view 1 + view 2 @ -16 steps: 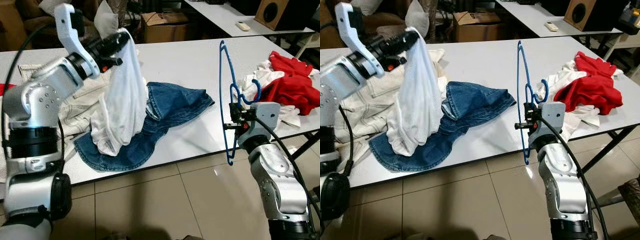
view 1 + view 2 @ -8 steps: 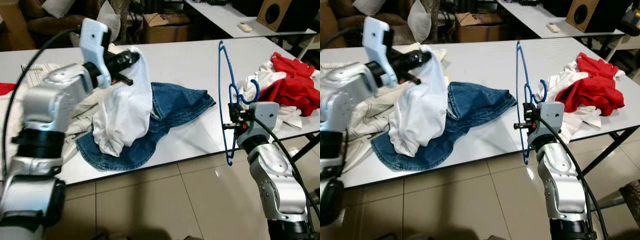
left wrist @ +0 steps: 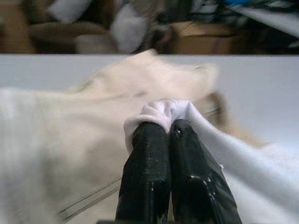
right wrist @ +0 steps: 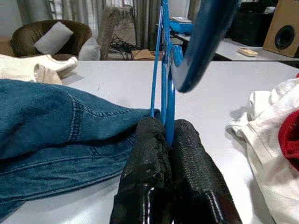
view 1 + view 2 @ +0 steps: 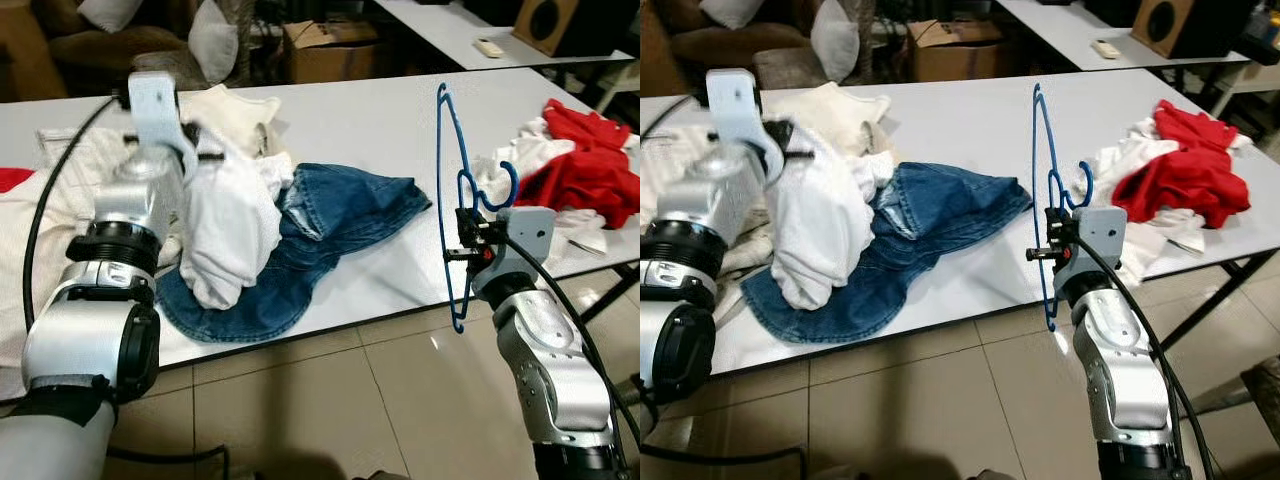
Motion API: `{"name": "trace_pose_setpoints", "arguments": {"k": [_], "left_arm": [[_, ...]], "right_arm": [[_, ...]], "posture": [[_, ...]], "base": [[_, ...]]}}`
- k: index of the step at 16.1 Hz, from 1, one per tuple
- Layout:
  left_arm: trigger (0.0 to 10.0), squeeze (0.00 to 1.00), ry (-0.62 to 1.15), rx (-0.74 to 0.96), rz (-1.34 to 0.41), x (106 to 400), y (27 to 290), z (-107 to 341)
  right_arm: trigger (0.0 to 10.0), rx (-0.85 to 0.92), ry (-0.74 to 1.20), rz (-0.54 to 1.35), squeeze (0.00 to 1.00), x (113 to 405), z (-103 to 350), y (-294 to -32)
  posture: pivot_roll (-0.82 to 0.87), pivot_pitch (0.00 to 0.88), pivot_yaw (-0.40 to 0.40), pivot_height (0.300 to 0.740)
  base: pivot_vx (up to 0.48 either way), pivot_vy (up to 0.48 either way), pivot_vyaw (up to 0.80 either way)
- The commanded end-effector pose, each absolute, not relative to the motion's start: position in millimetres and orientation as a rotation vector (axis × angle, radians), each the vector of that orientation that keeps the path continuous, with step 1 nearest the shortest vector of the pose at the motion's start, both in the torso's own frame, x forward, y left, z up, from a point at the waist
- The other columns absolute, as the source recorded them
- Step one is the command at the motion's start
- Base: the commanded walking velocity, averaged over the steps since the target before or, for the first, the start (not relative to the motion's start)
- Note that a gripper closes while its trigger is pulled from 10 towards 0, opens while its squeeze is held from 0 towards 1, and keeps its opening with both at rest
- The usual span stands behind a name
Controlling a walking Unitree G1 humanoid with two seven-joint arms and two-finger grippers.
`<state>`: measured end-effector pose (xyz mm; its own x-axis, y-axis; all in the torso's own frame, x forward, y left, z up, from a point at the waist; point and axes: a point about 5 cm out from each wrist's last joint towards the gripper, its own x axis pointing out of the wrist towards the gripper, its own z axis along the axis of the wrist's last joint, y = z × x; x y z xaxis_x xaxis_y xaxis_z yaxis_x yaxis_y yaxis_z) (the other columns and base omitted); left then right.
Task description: Hang hanger
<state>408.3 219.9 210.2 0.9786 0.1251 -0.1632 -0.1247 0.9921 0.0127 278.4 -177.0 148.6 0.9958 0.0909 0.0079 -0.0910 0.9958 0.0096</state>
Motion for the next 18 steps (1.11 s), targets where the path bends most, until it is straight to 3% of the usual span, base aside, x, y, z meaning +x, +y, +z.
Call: {"name": "trace_pose_setpoints", "arguments": {"k": [1, 5, 8, 9, 10, 12, 13, 14, 16, 17, 18], "left_arm": [[0.0, 0.0, 0.162, 0.026, 0.176, 408, 228, 209], [0.0, 0.0, 0.19, 0.115, 0.406, 394, 272, 196], [0.0, 0.0, 0.123, 0.204, 0.574, 381, 311, 211], [0.0, 0.0, 0.062, 0.25, 0.513, 383, 314, 229], [0.3, 0.0, 0.024, 0.289, 0.308, 392, 298, 245], [0.0, 0.0, -0.006, 0.224, -0.126, 408, 246, 268], [0.0, 0.0, -0.014, 0.212, -0.208, 409, 235, 273], [0.0, 0.0, -0.047, 0.174, -0.396, 412, 201, 292], [0.0, 0.0, -0.152, 0.058, -0.576, 411, 159, 334], [0.0, 0.0, -0.328, -0.226, -0.57, 407, 152, 394], [0.0, 0.0, -0.393, -0.358, -0.54, 404, 156, 417]], "right_arm": [[10.0, -0.002, -0.035, 0.072, 0.0, 277, 154, -180], [10.0, -0.003, -0.03, 0.089, 0.0, 281, 153, -178], [10.0, -0.003, -0.032, 0.089, 0.0, 280, 154, -178], [10.0, -0.002, -0.031, 0.086, 0.0, 280, 154, -180], [10.0, -0.001, -0.03, 0.087, 0.0, 281, 154, -180], [10.0, 0.001, -0.036, 0.102, 0.0, 285, 156, -175], [10.0, 0.001, -0.038, 0.105, 0.0, 286, 156, -174], [10.0, 0.002, -0.044, 0.107, 0.0, 287, 158, -173], [10.0, 0.004, -0.049, 0.106, 0.0, 288, 159, -174], [10.0, 0.003, -0.053, 0.101, 0.0, 288, 160, -175], [10.0, 0.002, -0.056, 0.099, 0.0, 288, 160, -175]], "posture": [[-0.12, 0.0, 0.003, 0.74], [-0.11, 0.0, -0.013, 0.74], [-0.11, 0.0, -0.013, 0.74], [-0.1, 0.0, -0.02, 0.74], [-0.09, 0.0, -0.023, 0.74], [-0.09, 0.0, -0.027, 0.74], [-0.09, 0.0, -0.028, 0.74], [-0.08, 0.0, -0.028, 0.74], [-0.08, 0.0, -0.025, 0.74], [-0.09, 0.0, -0.02, 0.74], [-0.09, 0.0, -0.02, 0.74]], "base": [[0.0, 0.0, 0.0], [0.0, 0.0, 0.0], [0.0, 0.0, 0.0], [0.0, 0.0, 0.0], [0.0, 0.0, 0.0], [0.0, 0.0, 0.0], [0.0, 0.0, 0.0], [0.0, 0.0, 0.0], [0.0, 0.0, 0.0], [0.0, 0.0, 0.0], [0.0, 0.0, 0.0]]}}
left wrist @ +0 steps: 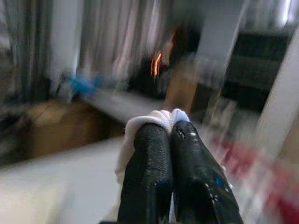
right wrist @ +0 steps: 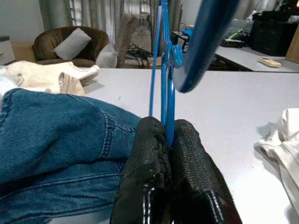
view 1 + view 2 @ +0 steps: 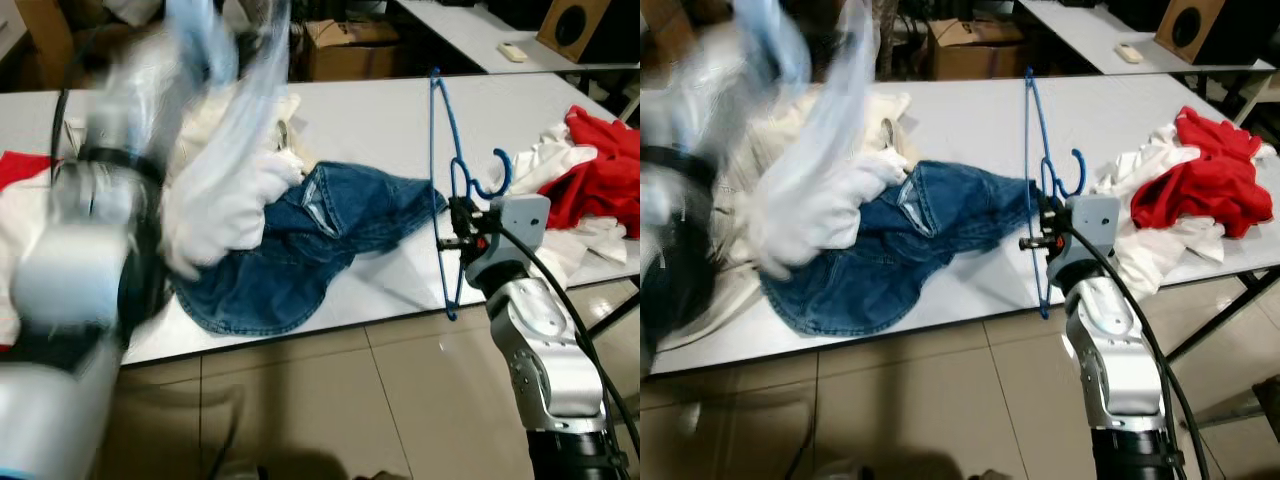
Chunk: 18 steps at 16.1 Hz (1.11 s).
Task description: Hang hanger
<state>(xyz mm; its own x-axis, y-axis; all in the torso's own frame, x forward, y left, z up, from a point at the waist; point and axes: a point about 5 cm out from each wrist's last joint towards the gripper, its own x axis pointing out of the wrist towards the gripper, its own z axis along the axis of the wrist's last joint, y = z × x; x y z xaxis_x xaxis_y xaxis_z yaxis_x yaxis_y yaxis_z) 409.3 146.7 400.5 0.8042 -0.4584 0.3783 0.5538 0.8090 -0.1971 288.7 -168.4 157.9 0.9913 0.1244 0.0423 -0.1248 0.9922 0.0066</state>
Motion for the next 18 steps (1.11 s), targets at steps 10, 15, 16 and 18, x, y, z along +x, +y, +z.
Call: {"name": "trace_pose_setpoints", "arguments": {"k": [10, 15, 16, 18], "left_arm": [[0.0, 0.0, -0.008, -0.197, 0.293, 400, 293, 264], [0.0, 0.0, -0.068, -0.079, 0.02, 409, 262, 288], [0.0, 0.0, -0.195, -0.221, -0.062, 409, 253, 322], [0.0, 0.0, -0.393, -0.574, -0.216, 399, 253, 379]], "right_arm": [[10.0, 0.006, -0.056, 0.071, 0.0, 286, 159, -180], [10.0, 0.006, -0.055, 0.081, 0.0, 287, 159, -178], [10.0, 0.005, -0.058, 0.078, 0.0, 287, 160, -179], [10.0, 0.008, -0.059, 0.065, 0.0, 285, 160, -181]], "posture": [[-0.1, 0.0, -0.003, 0.74], [-0.1, 0.0, -0.006, 0.74], [-0.1, 0.0, -0.003, 0.74], [-0.1, 0.0, 0.003, 0.74]], "base": [[0.0, 0.0, 0.0], [0.0, 0.0, 0.0], [0.0, 0.0, 0.0], [0.0, 0.0, 0.0]]}}
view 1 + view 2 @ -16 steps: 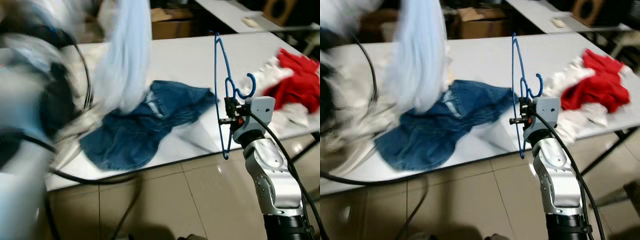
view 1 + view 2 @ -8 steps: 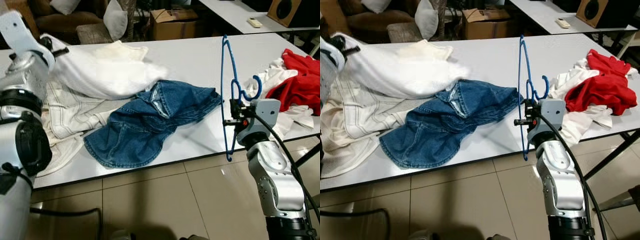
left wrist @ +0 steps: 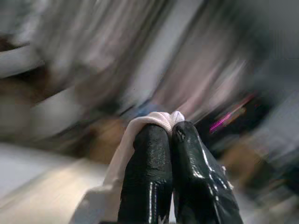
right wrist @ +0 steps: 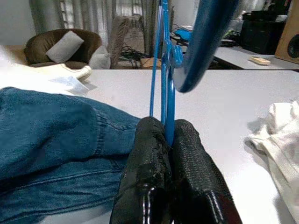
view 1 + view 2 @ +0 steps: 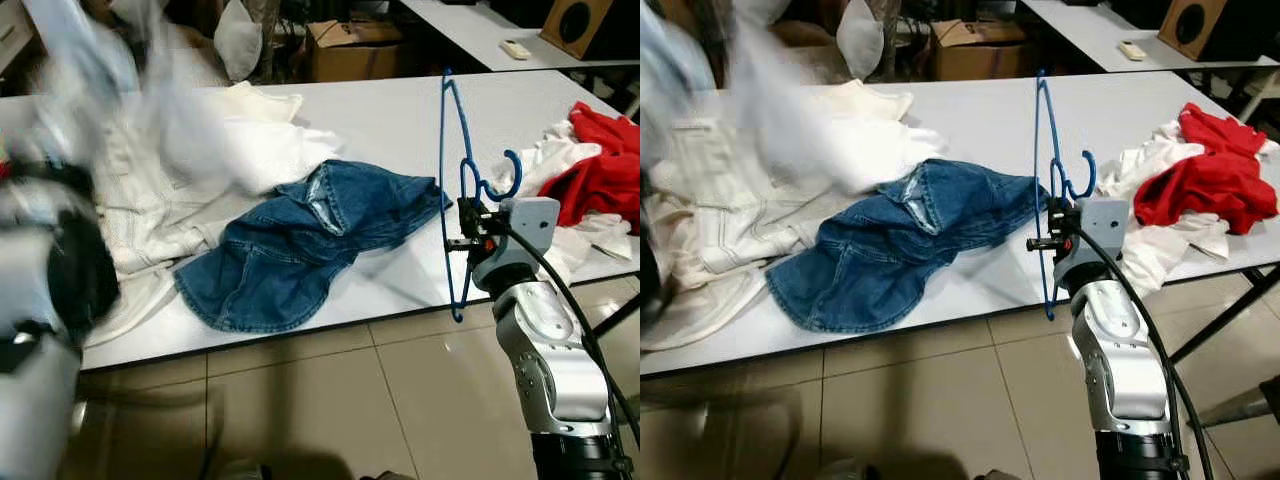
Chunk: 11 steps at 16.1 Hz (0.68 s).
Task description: Hang hanger
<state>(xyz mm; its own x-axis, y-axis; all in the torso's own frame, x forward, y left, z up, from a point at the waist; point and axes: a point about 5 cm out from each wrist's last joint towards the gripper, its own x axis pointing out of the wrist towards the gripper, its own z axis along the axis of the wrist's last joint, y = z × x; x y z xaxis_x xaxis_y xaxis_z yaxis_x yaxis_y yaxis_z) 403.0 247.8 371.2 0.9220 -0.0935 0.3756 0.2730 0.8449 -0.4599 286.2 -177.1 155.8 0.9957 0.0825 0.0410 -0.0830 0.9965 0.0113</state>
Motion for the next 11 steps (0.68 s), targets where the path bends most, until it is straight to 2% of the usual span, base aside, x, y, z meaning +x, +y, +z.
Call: {"name": "trace_pose_setpoints", "arguments": {"k": [1, 2, 5, 9, 11], "left_arm": [[0.0, 0.0, -0.441, -0.611, -0.236, 394, 257, 392], [0.0, 0.0, -0.468, -0.607, -0.245, 390, 263, 399], [0.0, 0.0, -0.388, -0.545, -0.207, 391, 272, 375], [0.0, 0.0, -0.302, -0.439, -0.199, 392, 271, 359], [0.0, 0.0, -0.254, -0.335, -0.184, 394, 268, 351]], "right_arm": [[10.0, 0.009, -0.058, 0.062, 0.0, 285, 159, -182], [10.0, 0.009, -0.056, 0.062, 0.0, 284, 158, -181], [10.0, 0.011, -0.053, 0.062, 0.0, 283, 157, -181], [10.0, 0.008, -0.051, 0.07, 0.0, 284, 158, -180], [10.0, 0.007, -0.051, 0.076, 0.0, 285, 158, -179]], "posture": [[-0.1, 0.0, 0.003, 0.74], [-0.1, 0.0, 0.003, 0.74], [-0.1, 0.0, 0.002, 0.74], [-0.1, 0.0, -0.008, 0.74], [-0.1, 0.0, -0.008, 0.74]], "base": [[0.0, 0.0, 0.0], [0.0, 0.0, 0.0], [0.0, 0.0, 0.0], [0.0, 0.0, 0.0], [0.0, 0.0, 0.0]]}}
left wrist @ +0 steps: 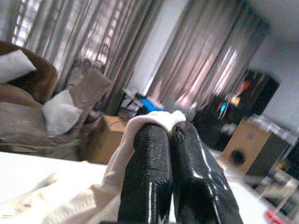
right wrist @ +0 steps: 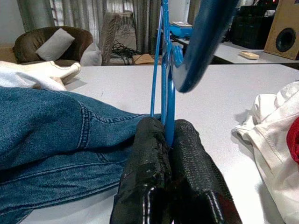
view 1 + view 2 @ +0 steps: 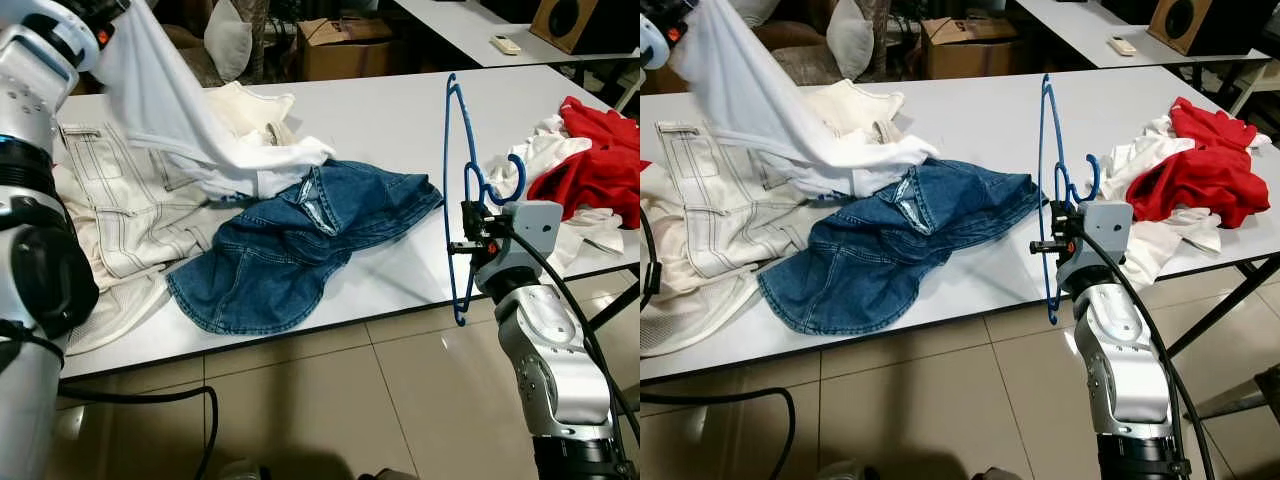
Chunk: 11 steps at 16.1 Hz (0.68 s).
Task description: Hang hanger
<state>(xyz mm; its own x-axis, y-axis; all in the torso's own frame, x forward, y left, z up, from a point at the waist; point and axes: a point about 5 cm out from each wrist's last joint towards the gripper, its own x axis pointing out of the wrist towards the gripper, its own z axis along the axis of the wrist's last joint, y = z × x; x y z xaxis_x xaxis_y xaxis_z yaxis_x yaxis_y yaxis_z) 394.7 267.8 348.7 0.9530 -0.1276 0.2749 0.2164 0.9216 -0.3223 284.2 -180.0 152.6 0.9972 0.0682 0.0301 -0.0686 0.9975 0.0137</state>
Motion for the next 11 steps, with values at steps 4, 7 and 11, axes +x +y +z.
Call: {"name": "trace_pose_setpoints", "arguments": {"k": [4, 7, 11], "left_arm": [[10.0, 0.0, -0.028, -0.117, 0.06, 398, 285, 298], [10.0, 1.0, 0.2, -0.084, 0.283, 382, 317, 222], [10.0, 1.0, 0.214, 0.159, 0.62, 360, 355, 215]], "right_arm": [[10.0, 0.009, -0.043, 0.081, 0.0, 284, 156, -178], [10.0, 0.015, -0.04, 0.096, 0.0, 286, 155, -173], [10.0, 0.015, -0.042, 0.092, 0.0, 285, 155, -175]], "posture": [[-0.1, 0.0, -0.008, 0.74], [-0.09, 0.0, -0.015, 0.74], [-0.09, 0.0, -0.011, 0.74]], "base": [[0.0, 0.0, 0.0], [0.0, 0.0, 0.0], [0.0, 0.0, 0.0]]}}
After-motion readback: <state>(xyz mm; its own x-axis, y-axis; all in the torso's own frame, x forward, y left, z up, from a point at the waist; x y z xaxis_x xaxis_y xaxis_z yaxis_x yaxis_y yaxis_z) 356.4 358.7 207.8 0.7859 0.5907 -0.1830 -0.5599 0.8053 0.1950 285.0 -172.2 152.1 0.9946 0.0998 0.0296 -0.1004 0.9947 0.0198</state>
